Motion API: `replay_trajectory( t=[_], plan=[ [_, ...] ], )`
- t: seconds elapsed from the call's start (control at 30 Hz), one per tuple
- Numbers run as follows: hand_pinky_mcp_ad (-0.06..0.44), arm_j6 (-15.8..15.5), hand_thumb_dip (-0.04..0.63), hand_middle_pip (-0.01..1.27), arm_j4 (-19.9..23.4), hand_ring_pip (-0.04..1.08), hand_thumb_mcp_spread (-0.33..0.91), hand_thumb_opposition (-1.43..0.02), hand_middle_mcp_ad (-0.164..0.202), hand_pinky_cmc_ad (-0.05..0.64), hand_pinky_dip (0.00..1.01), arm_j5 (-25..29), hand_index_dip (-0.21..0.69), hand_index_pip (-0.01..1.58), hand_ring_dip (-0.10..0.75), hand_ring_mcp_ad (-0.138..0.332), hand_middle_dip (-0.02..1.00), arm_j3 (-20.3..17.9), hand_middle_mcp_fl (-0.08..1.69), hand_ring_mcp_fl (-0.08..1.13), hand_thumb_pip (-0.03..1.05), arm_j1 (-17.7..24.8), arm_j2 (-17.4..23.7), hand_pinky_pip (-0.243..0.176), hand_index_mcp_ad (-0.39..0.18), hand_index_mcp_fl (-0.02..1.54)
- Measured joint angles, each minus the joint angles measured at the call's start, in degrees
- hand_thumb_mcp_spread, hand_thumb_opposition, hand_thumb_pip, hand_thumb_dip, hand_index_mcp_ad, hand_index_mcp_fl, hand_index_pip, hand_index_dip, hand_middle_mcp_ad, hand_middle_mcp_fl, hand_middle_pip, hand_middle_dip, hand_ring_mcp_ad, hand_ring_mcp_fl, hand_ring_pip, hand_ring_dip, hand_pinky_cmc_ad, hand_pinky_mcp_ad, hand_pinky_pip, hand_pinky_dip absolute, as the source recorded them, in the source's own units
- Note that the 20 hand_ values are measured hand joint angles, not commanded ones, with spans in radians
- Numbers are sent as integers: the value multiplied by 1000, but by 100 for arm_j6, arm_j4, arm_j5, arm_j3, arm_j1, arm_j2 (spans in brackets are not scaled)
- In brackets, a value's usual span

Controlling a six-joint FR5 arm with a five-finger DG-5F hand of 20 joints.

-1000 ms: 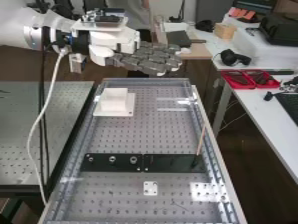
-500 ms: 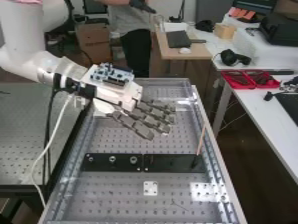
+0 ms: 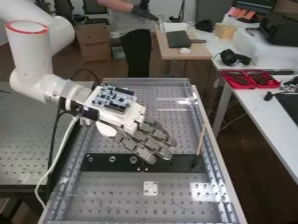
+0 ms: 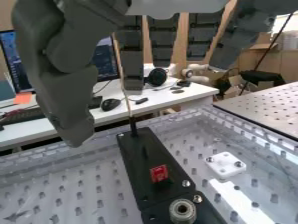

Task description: Grab the pcb board and place it in the clear container

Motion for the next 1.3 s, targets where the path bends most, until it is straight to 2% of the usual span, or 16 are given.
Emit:
replay_trajectory(
  t=[0.1,0.3,0.5,0.8,0.9,1.0,1.07,1.13,1.3],
  plan=[
    [168,144,236,124,72,87,429,-815,75,279,340,1,122,946,-16,155,77,30,58,9,635,-41,-122,-75,-23,159],
    [168,241,257,126,291,87,424,-834,75,279,342,30,115,1223,-12,157,94,61,51,9,641,-70,-234,-75,-28,154],
    [168,373,269,126,606,101,429,-866,73,279,298,73,108,1311,-12,157,110,75,73,3,641,-87,-408,-75,-31,157],
    [168,457,300,124,683,101,435,-864,73,279,269,28,113,1482,-12,157,115,167,103,3,653,-133,-613,-75,-45,152],
    [168,452,300,122,670,99,443,-878,73,279,251,-3,159,1524,-9,157,126,218,120,3,686,-143,-670,-75,-45,140],
    [168,443,300,126,695,101,443,-878,75,279,251,-35,185,1541,-3,157,140,242,124,3,689,-144,-699,-75,-45,126],
    [166,432,300,126,659,96,443,-878,75,279,255,-75,187,1552,-3,157,140,290,120,3,689,-143,-730,-59,-45,120],
    [166,417,321,124,615,93,443,-878,75,279,255,-114,202,1557,-3,157,143,334,120,7,689,-142,-758,-59,-45,120],
    [166,344,330,124,570,96,443,-894,75,279,255,-200,199,1555,-3,157,148,408,138,7,695,-145,-825,-59,-45,120]
  ],
)
